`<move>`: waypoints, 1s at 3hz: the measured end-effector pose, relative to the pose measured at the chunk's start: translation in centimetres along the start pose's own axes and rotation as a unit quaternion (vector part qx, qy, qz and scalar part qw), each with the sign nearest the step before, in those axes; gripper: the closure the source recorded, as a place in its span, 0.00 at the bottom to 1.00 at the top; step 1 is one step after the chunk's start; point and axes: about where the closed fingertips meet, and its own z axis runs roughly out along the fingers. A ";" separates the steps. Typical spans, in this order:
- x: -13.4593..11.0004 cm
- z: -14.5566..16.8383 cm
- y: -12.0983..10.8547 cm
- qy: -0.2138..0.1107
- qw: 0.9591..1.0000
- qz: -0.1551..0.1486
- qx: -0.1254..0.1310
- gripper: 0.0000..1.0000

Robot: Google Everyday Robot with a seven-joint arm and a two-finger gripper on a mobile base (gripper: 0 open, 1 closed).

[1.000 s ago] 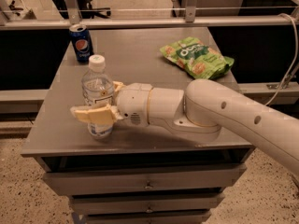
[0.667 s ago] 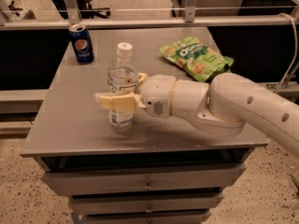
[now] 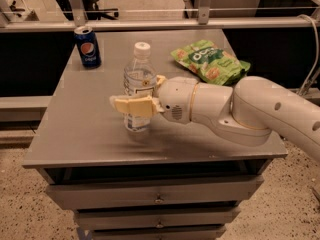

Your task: Move blue plastic bottle near green rice chip bag

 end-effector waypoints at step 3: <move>-4.1 -13.5 -12.6 0.085 0.974 -0.155 0.145 1.00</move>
Offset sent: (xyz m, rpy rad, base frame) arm 0.0859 -0.2103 0.0655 -0.4179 -0.3107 -0.2976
